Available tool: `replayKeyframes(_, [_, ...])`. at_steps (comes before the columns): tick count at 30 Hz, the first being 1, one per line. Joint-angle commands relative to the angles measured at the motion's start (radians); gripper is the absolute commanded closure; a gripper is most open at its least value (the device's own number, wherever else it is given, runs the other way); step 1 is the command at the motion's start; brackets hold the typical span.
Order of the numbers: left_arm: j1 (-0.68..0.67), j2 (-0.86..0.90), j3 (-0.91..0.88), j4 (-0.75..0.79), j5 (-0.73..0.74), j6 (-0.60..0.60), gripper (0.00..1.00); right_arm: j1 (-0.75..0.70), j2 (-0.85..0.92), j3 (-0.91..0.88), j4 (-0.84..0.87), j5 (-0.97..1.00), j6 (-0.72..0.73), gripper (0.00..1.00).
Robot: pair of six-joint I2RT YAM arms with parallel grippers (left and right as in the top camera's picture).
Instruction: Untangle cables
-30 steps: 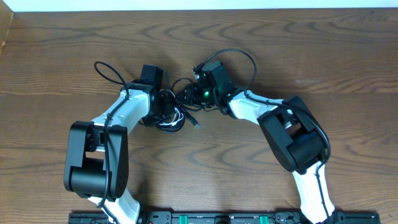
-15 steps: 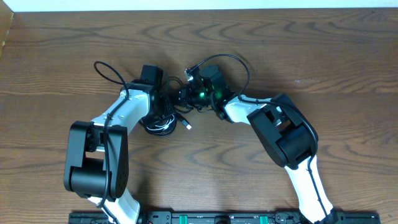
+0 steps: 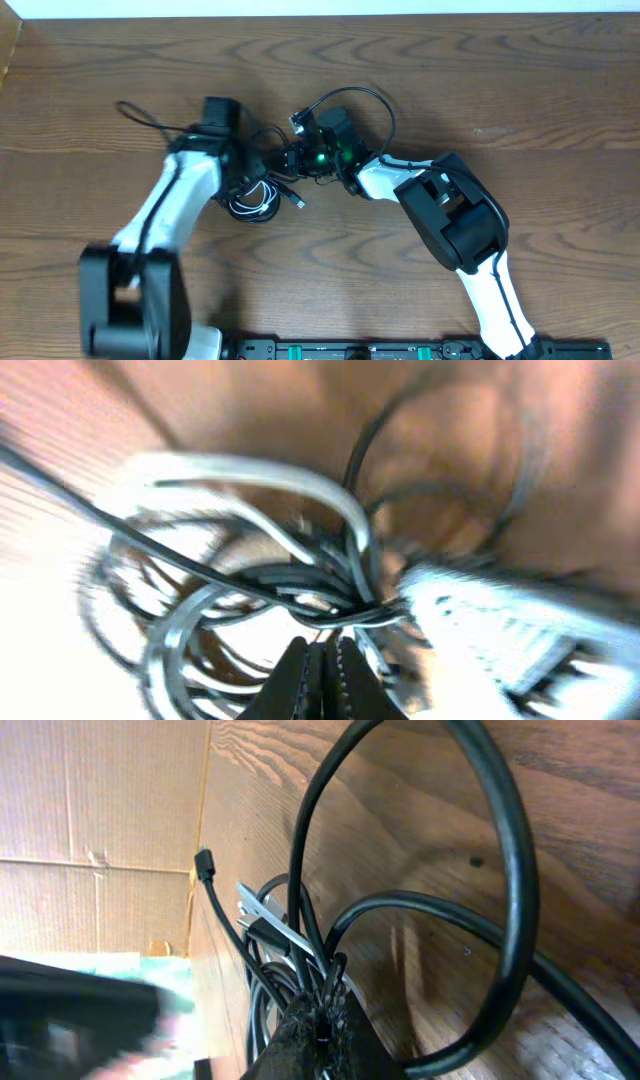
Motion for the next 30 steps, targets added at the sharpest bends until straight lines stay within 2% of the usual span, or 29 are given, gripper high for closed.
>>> replayKeyframes(1, [0.03, -0.057, 0.029, -0.031, -0.072, -0.021, 0.92, -0.001, 0.013, -0.001, -0.022, -0.006, -0.045, 0.98])
replayKeyframes(5, [0.034, -0.033, 0.024, -0.095, -0.1, -0.028, 0.92, -0.002, 0.013, -0.001, -0.07, 0.023, -0.045, 0.98])
replayKeyframes(14, [0.078, 0.074, -0.012, -0.061, -0.119, -0.236, 0.91, -0.003, 0.013, -0.001, -0.09, 0.024, -0.045, 0.98])
replayKeyframes(16, [0.102, 0.086, -0.012, -0.017, -0.119, -0.267, 0.83, -0.002, 0.013, -0.001, -0.098, 0.025, -0.046, 0.98])
replayKeyframes(22, [0.143, 0.088, -0.012, 0.036, -0.119, -0.268, 0.71, -0.002, 0.013, -0.001, -0.103, 0.025, -0.06, 0.99])
replayKeyframes(30, [0.143, 0.116, -0.019, 0.056, -0.117, -0.282, 0.69, -0.002, 0.013, -0.001, -0.103, 0.025, -0.06, 0.99])
